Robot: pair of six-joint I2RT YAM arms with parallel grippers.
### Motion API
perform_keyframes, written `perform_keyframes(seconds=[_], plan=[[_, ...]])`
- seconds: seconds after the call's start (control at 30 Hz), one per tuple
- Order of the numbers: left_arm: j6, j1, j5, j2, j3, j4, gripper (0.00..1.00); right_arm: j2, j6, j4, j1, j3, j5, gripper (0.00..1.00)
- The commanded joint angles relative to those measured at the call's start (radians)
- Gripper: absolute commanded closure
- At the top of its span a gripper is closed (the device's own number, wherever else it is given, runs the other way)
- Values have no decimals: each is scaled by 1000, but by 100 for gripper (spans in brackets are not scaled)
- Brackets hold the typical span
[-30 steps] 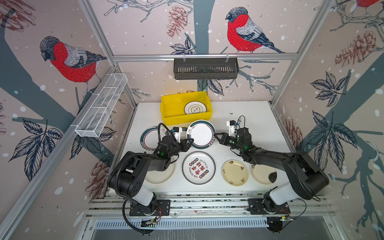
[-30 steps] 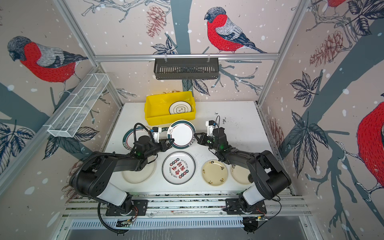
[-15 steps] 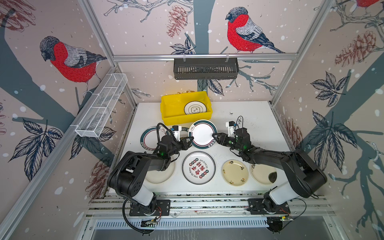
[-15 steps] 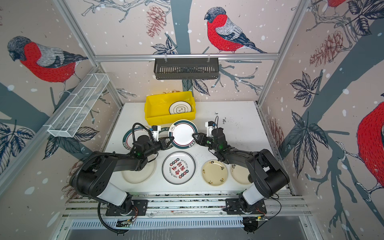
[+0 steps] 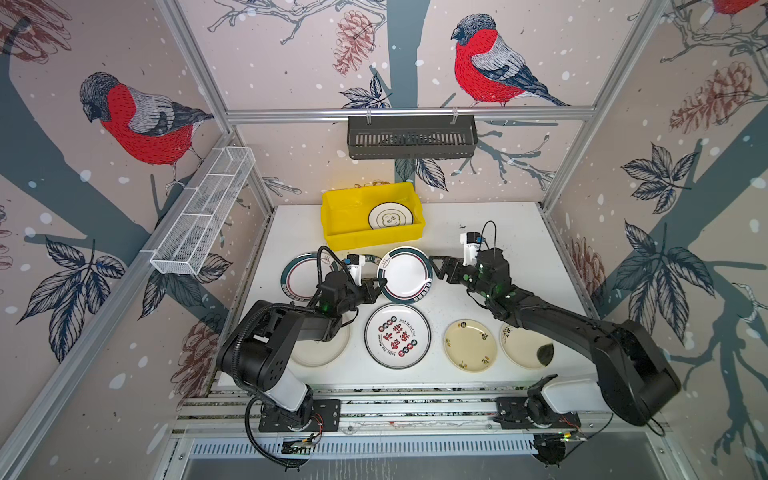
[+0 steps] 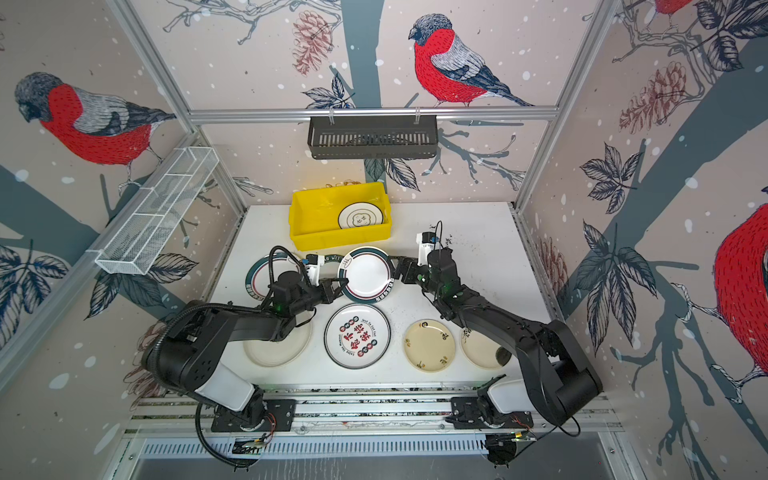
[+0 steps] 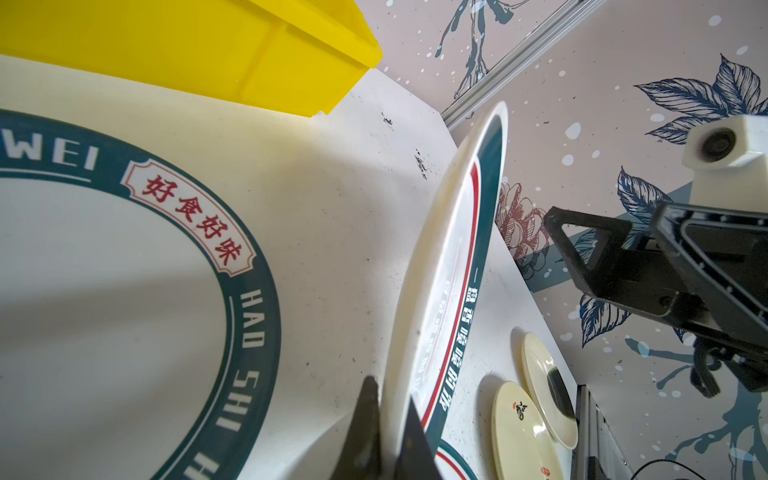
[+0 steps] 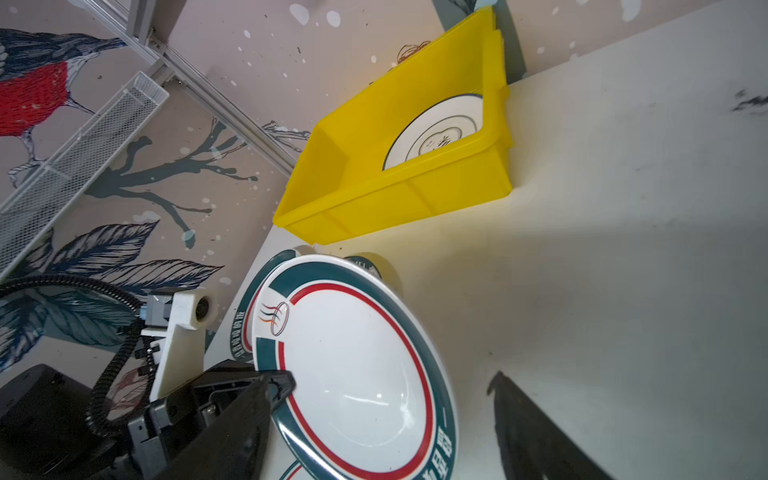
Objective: Place the plates into the plastic bin on the countertop
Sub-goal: 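Hold the plate upright with the left gripper while the right gripper withdraws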
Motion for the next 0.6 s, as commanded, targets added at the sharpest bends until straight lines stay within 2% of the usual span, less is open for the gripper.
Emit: perform_keyframes(seconds=[0.0, 0.17, 0.33, 0.57], plan=[[6, -1, 1, -5, 4, 43, 100, -54, -85, -102, 0, 6, 149, 15], [16, -1, -11, -14, 8, 22, 100, -140, -124, -150, -1, -8, 244, 12], [40, -1, -40, -43, 14, -11, 100, -201, -104, -217, -1, 6, 353, 4], [67, -1, -107, -56, 63, -87, 100, -234, -131, -236, -13, 4, 396, 1]])
